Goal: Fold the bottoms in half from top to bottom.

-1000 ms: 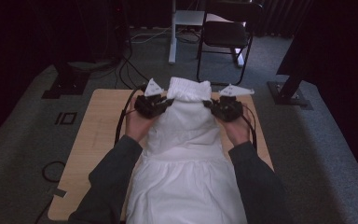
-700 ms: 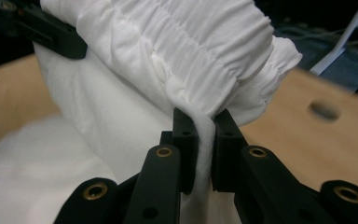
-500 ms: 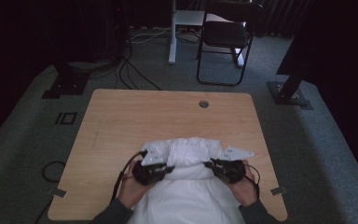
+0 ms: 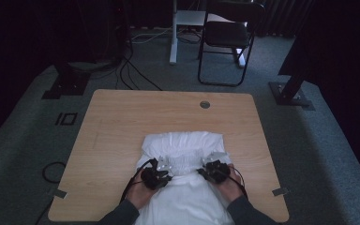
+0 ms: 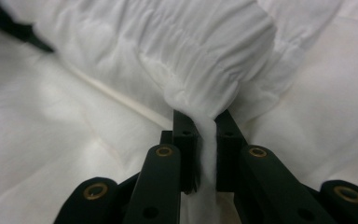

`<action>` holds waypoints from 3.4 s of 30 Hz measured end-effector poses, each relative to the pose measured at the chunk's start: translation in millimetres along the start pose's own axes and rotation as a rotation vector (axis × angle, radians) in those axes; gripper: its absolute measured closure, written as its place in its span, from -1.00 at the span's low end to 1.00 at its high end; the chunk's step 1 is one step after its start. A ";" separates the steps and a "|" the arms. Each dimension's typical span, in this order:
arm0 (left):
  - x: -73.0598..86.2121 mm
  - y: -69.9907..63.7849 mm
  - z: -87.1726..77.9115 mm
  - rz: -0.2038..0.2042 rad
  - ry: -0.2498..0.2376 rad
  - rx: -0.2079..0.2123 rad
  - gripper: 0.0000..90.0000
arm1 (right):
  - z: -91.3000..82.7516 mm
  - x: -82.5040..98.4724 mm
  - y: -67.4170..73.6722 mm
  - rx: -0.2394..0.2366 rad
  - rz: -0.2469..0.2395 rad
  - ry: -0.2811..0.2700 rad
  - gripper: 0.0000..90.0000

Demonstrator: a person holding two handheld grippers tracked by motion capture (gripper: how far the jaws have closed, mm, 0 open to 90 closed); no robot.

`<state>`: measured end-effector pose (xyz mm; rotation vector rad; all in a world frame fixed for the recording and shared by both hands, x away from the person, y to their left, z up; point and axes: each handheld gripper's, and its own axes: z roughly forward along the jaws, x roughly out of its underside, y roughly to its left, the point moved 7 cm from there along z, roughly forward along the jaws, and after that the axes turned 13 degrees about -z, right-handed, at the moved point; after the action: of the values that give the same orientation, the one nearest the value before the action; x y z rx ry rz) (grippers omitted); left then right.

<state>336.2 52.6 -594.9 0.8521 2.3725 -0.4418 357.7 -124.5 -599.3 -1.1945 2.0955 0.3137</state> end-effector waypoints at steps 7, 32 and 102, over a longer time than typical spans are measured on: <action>-34.2 28.1 21.3 0.016 -0.012 -0.067 0.79 | 31.4 -26.5 -58.6 0.014 0.014 0.003 0.83; -94.7 125.9 46.8 -0.050 0.012 -0.192 0.79 | 87.0 -83.5 -113.3 0.115 0.133 0.036 0.78; -44.9 58.9 3.3 -0.180 -0.084 0.026 0.83 | 8.7 -27.1 -69.0 -0.036 0.213 -0.121 0.79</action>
<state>404.8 73.5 -576.3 0.6207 2.3789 -0.5699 427.8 -139.8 -578.8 -0.9487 2.1206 0.5104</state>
